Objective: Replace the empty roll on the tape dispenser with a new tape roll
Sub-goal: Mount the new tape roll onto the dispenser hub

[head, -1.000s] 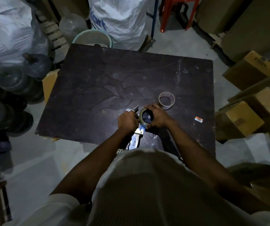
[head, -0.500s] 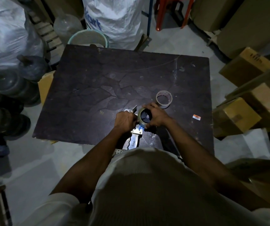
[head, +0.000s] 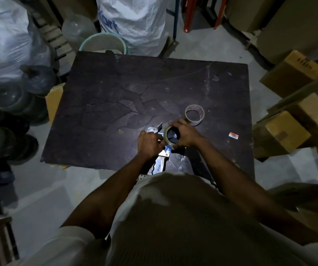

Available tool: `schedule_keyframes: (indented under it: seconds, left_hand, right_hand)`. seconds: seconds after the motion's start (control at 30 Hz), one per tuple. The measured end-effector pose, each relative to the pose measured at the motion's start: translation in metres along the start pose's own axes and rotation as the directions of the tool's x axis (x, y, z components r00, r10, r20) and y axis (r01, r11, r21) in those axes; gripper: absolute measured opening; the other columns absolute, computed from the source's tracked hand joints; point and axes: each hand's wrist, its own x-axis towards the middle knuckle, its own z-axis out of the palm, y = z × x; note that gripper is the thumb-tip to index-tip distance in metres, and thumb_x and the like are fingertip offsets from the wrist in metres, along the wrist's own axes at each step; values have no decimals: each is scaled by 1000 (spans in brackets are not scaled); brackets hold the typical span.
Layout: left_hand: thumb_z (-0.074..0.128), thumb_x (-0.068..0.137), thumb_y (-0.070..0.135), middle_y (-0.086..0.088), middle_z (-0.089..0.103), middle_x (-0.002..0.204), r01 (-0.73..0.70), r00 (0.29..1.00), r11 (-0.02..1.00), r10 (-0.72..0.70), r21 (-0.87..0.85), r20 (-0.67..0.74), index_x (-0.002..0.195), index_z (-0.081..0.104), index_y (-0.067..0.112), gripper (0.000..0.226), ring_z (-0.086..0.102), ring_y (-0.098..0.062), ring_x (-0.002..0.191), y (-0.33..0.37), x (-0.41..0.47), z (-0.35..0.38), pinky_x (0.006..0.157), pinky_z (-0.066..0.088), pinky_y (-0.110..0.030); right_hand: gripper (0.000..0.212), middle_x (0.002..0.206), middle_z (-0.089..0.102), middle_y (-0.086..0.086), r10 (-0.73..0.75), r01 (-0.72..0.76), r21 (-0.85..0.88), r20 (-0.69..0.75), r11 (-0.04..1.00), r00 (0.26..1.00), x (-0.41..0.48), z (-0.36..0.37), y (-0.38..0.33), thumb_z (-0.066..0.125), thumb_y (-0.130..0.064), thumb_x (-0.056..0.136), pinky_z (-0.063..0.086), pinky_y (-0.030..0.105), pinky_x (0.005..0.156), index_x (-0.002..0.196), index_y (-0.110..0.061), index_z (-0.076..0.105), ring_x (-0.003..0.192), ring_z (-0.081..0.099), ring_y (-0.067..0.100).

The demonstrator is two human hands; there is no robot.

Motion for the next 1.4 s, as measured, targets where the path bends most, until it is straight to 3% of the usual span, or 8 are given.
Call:
schedule_keyframes:
  seconds: [0.3,0.4,0.57,0.67,0.8,1.0,1.4]
  left_hand:
    - [60,90,37,-6,71,70,89,995,996,-89,3,39,73,73,18,28,60,-25,70,10,-2,-2,83,30,-37]
    - [56,89,32,-9,71,72,120,993,993,-120,22,14,72,71,16,28,60,-29,69,12,-4,1,83,33,-38]
    - [55,96,31,-8,75,89,121,991,987,-126,105,44,93,76,19,24,67,-28,86,12,-5,0,92,39,-40]
    - [64,88,26,-7,75,96,173,971,972,-196,162,135,102,75,21,19,70,-29,94,14,-3,-6,97,43,-40]
    - [79,80,42,-4,75,94,195,961,972,-216,127,175,103,76,24,29,72,-26,91,12,1,-9,84,50,-35]
    - [66,92,24,-11,73,98,102,978,981,-129,164,163,96,76,17,13,72,-34,92,17,3,-15,70,44,-33]
    - [59,89,30,-7,72,82,169,980,968,-185,186,70,93,73,20,18,72,-30,77,9,-6,-10,62,37,-29]
  right_hand:
    - [118,153,39,9,22,-22,23,8,999,1000,-2,-1,-2,99,-21,60,39,28,111,159,-16,36,139,47,28]
    - [121,153,39,8,30,-30,31,11,999,1000,-3,0,-3,99,-22,58,40,30,112,160,-16,35,139,47,28]
    - [119,154,39,9,33,-33,34,3,999,999,-4,0,-3,99,-22,61,40,31,113,161,-16,35,139,47,29]
    - [120,154,38,8,31,-31,45,0,999,1000,-4,0,-2,99,-23,60,40,31,112,161,-17,35,139,47,28]
    - [118,154,38,8,31,-31,30,6,999,1000,-5,-2,-4,98,-23,62,41,31,112,160,-17,35,139,47,28]
    - [117,153,38,9,37,-38,27,15,999,999,-7,-4,-6,98,-21,61,41,31,110,160,-15,36,137,49,29]
    - [123,150,43,7,77,-77,-50,6,996,997,-4,-3,-12,102,-25,53,42,31,111,158,-16,40,134,51,27]
